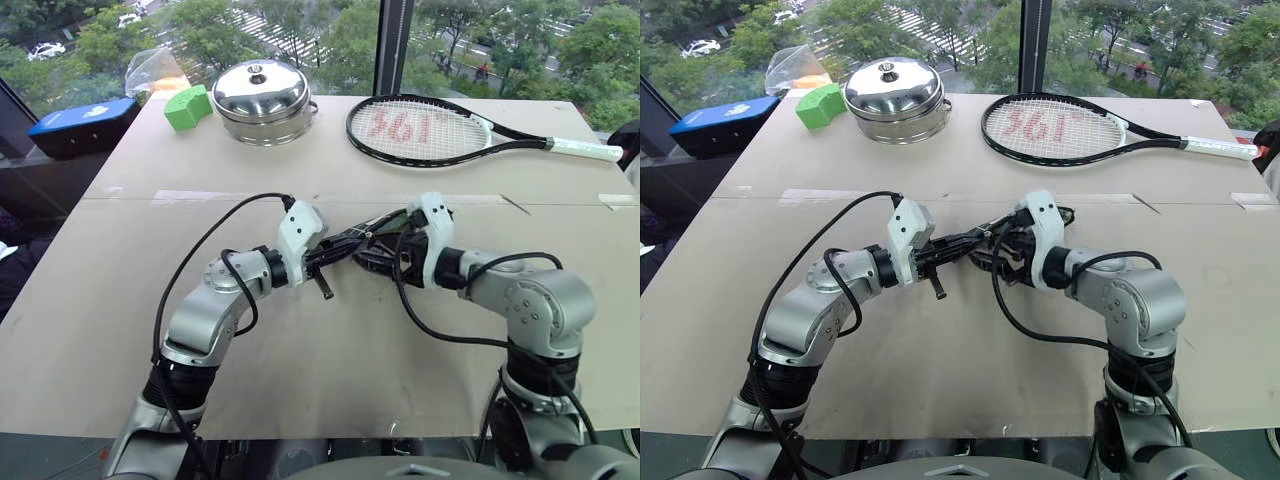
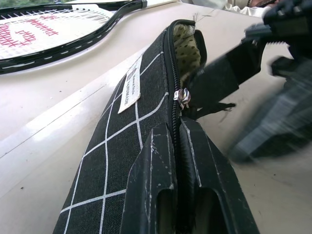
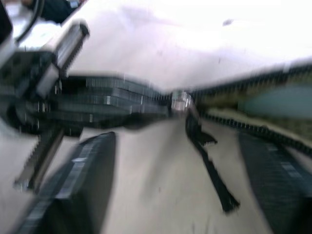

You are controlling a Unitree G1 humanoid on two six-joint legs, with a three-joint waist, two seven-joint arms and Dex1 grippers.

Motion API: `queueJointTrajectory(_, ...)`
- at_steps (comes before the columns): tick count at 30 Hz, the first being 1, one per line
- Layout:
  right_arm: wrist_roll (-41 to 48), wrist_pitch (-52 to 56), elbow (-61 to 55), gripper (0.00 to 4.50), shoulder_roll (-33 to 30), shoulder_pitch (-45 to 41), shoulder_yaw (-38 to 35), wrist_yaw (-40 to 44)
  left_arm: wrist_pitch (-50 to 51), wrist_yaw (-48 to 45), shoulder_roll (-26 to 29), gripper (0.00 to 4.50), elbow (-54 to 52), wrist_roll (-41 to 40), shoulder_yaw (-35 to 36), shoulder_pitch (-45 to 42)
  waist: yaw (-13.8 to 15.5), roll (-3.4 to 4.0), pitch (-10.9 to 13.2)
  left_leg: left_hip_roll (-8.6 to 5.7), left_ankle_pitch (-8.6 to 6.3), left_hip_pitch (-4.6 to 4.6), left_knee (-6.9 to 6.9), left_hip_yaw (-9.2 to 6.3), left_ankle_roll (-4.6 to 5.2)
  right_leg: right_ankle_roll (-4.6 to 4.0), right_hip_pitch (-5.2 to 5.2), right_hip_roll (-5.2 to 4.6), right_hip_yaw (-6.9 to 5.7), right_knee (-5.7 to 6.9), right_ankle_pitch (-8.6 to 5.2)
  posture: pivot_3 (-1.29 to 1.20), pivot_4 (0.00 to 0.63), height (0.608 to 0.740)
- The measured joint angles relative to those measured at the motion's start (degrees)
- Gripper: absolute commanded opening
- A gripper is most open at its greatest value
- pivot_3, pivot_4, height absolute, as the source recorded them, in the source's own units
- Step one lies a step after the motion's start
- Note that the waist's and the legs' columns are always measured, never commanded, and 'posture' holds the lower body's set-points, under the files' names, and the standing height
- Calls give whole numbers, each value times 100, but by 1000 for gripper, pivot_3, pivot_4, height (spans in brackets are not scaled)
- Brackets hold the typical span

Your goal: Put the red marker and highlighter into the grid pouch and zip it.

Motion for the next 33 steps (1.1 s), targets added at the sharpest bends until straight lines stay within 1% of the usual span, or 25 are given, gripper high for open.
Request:
queueJointTrajectory(5,193,-263,275,3249,39,1,-49,-39,66,8,45,0,-13,0,45,2,-6,0,0,0,0,1,0,2,0,0,0,1,1,0,0,0,150,740)
queueJointTrajectory(7,245,-341,334,2685,25,1,-37,-40,87,14,73,0,-42,0,58,6,-7,1,0,1,0,2,-1,2,0,0,0,1,1,0,0,0,150,740)
queueJointTrajectory(9,279,-427,426,1775,-8,1,2,-50,132,24,80,0,-80,-2,66,15,-5,1,0,1,0,2,-1,3,0,0,0,0,2,0,0,0,150,740)
queueJointTrajectory(10,298,-467,460,1388,-24,1,58,-50,152,41,82,0,-84,-3,80,26,-8,1,0,0,0,3,-1,4,0,0,0,0,3,0,0,0,150,740)
queueJointTrajectory(11,312,-488,487,791,-35,1,100,-53,173,55,81,0,-103,-3,92,38,-10,1,0,1,0,3,-1,3,0,0,0,0,3,0,0,0,150,740)
queueJointTrajectory(13,334,-521,518,50,-71,1,157,-65,192,62,85,0,-152,-6,102,58,-6,1,1,1,0,2,-1,3,0,0,0,0,2,0,0,0,150,740)
queueJointTrajectory(26,499,-722,637,50,-217,8,239,-235,298,79,100,0,-282,-53,168,112,-4,2,1,1,-1,2,-2,3,1,0,0,-1,3,-1,0,0,150,740)
queueJointTrajectory(29,525,-719,524,50,-457,61,161,-332,301,75,101,0,-282,-56,166,114,1,2,1,1,-1,2,-2,3,1,0,0,-1,2,-2,0,0,150,740)
queueJointTrajectory(33,447,-699,406,50,-1002,98,-27,-557,301,63,110,0,-282,-64,166,150,-2,2,2,1,-1,2,-2,4,1,0,0,-2,3,-3,-1,0,150,740)
